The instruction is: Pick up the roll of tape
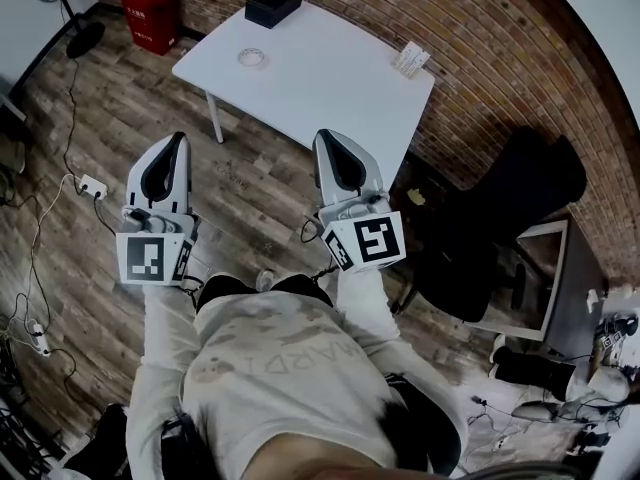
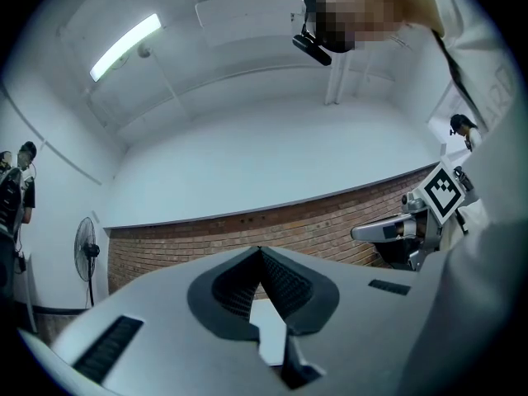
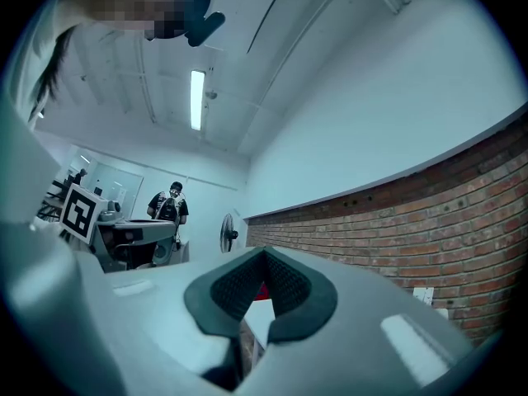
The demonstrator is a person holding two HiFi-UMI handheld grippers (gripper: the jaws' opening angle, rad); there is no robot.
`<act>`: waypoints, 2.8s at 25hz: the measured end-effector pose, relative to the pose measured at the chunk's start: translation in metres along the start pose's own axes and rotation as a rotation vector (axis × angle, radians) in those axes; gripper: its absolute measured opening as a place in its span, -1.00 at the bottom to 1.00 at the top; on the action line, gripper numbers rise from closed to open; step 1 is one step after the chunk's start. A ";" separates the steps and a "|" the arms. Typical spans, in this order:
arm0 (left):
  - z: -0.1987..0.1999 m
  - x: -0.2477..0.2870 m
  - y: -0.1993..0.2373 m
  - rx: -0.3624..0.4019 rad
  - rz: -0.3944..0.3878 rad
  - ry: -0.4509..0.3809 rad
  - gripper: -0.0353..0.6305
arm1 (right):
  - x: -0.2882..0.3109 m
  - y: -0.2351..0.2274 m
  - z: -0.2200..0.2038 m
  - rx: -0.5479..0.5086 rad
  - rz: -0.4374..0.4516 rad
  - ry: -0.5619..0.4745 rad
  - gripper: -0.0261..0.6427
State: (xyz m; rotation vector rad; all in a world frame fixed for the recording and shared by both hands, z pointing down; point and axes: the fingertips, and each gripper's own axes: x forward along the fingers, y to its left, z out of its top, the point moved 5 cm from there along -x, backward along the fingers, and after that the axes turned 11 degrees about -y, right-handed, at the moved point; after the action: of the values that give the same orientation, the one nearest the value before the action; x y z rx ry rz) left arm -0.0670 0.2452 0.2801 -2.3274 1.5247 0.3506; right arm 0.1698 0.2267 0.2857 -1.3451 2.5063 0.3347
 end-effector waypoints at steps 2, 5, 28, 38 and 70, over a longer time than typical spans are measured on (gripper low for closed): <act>-0.005 0.005 -0.001 -0.003 0.004 0.011 -0.88 | 0.004 -0.006 -0.005 0.008 0.002 0.003 -0.89; -0.015 0.014 0.001 -0.011 -0.001 0.027 -0.88 | 0.012 -0.013 -0.012 0.021 0.005 0.005 -0.89; -0.108 0.160 0.152 -0.042 -0.086 0.053 -0.88 | 0.205 -0.052 -0.091 0.026 -0.078 0.016 -0.89; -0.150 0.210 0.223 -0.076 -0.160 0.059 -0.88 | 0.276 -0.053 -0.124 0.012 -0.165 0.029 -0.89; -0.268 0.338 0.238 -0.094 -0.426 0.188 -0.88 | 0.353 -0.125 -0.182 -0.003 -0.290 0.110 -0.89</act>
State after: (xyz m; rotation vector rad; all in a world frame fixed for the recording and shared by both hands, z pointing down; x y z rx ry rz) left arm -0.1465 -0.2341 0.3622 -2.7405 1.0578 0.0985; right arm 0.0642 -0.1742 0.3246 -1.7420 2.3475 0.2070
